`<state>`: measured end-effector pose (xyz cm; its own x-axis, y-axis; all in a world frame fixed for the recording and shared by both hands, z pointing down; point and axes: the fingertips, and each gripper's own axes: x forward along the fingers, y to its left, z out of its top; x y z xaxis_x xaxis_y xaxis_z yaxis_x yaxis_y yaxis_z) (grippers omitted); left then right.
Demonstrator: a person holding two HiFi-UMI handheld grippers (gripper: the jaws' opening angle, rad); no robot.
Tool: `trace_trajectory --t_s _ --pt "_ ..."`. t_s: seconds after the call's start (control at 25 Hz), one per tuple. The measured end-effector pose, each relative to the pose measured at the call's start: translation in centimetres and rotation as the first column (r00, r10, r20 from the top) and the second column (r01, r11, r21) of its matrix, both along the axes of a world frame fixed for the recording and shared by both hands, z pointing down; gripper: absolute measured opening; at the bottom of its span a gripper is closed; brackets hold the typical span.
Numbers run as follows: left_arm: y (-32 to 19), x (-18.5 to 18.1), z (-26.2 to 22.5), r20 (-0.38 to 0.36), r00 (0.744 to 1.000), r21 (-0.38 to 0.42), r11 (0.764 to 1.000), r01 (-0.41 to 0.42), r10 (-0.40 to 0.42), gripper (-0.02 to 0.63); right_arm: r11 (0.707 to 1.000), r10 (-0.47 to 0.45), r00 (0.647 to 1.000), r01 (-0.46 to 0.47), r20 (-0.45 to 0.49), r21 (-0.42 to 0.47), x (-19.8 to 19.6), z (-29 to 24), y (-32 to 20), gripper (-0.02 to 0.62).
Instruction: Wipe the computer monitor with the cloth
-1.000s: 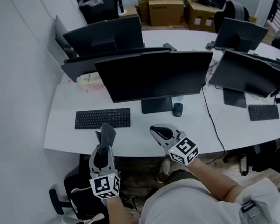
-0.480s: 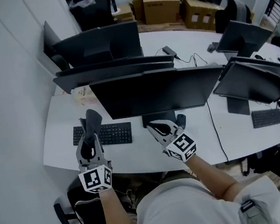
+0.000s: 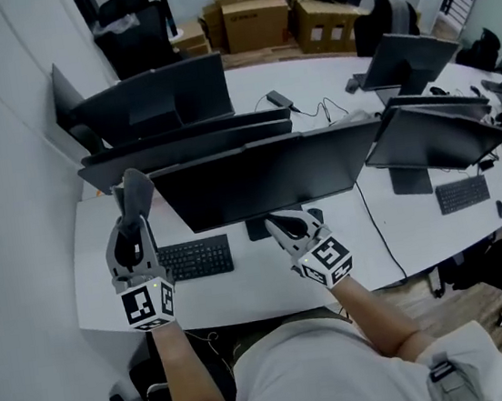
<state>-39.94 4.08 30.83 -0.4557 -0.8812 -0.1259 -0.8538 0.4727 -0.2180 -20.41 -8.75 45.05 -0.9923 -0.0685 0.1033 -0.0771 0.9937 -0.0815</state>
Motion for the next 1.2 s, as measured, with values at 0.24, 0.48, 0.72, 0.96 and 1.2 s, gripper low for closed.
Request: trace_trajectory --t_s 0.24,0.48,0.72,0.96,1.2 --pt "-3.3 -1.7 -1.8 0.052 0.991 -0.009 0.992 -0.127 0.127 0.104 0.987 0.16 0.987 -0.16 0.005 0.001 0.7 -1.2 -1.7 0.009" --pt "-5.0 -2.6 -3.4 0.084 0.974 0.024 0.977 -0.213 0.21 0.103 0.961 0.277 0.961 -0.277 -0.006 -0.001 2.4 -0.9 -1.9 0.009" --pt "-6.8 -1.9 -3.9 0.133 0.948 -0.008 0.957 -0.291 0.29 0.103 0.939 0.344 0.939 -0.344 -0.013 0.011 3.5 -1.1 -1.1 0.009" --pt "-7.4 -2.1 -0.6 0.08 0.931 -0.013 0.934 -0.357 0.357 0.104 0.913 0.407 0.913 -0.406 -0.03 0.021 3.8 -0.5 -0.2 0.009" --pt "-8.1 -1.5 0.4 0.047 0.903 0.02 0.903 -0.428 0.427 0.103 0.883 0.47 0.881 -0.47 -0.05 0.021 4.3 0.4 0.3 0.009"
